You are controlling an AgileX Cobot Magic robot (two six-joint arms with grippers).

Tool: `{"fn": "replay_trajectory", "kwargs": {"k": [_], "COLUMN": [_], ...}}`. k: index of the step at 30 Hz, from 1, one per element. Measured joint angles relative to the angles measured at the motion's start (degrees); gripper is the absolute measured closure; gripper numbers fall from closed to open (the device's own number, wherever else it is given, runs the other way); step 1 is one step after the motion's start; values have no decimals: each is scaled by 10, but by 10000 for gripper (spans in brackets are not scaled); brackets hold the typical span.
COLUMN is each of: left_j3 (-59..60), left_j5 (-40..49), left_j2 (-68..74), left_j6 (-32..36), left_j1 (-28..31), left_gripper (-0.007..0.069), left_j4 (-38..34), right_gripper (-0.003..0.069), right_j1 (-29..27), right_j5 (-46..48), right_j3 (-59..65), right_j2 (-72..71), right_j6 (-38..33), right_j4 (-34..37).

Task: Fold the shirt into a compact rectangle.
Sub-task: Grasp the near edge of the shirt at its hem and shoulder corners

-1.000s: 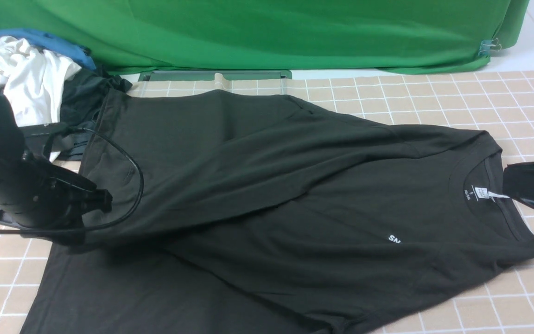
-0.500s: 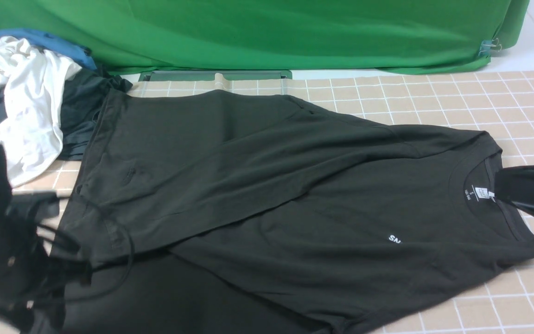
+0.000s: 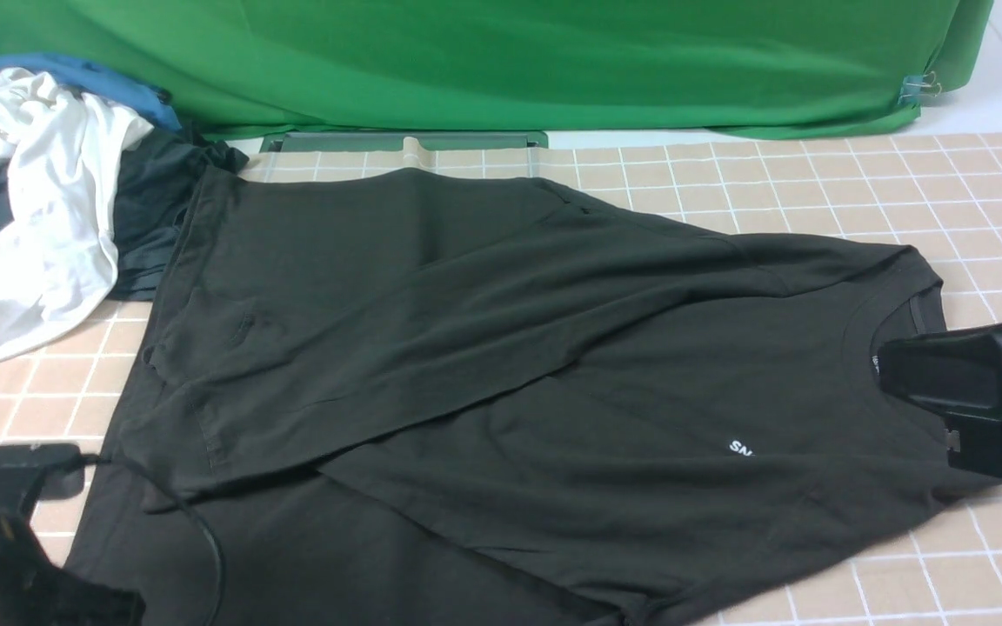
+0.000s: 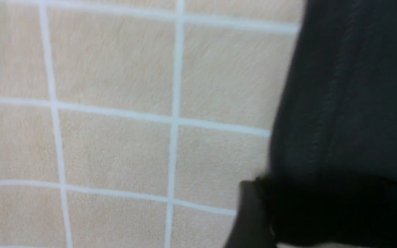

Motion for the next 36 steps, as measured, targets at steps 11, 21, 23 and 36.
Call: {"fn": "replay_trajectory", "kwargs": {"k": [11, 21, 23, 36], "left_j3": [5, -20, -32, -58], "left_j5": [-37, 4, 23, 106], "left_j2": [3, 28, 16, -176], "left_j6": [-24, -24, -24, -36], "left_j1": [0, 0, 0, 0], "left_gripper": [95, 570, 597, 606], "left_j4": [-6, -23, -21, -20], "right_gripper": [561, 550, 550, 508], "right_j1": [0, 0, 0, 0], "right_j5": [-8, 4, 31, 224], "right_j3": [0, -2, -14, -110], "right_j2": [0, 0, 4, 156], "right_j6": [-29, -31, -31, -26], "right_j4": [0, 0, 0, -9]}}
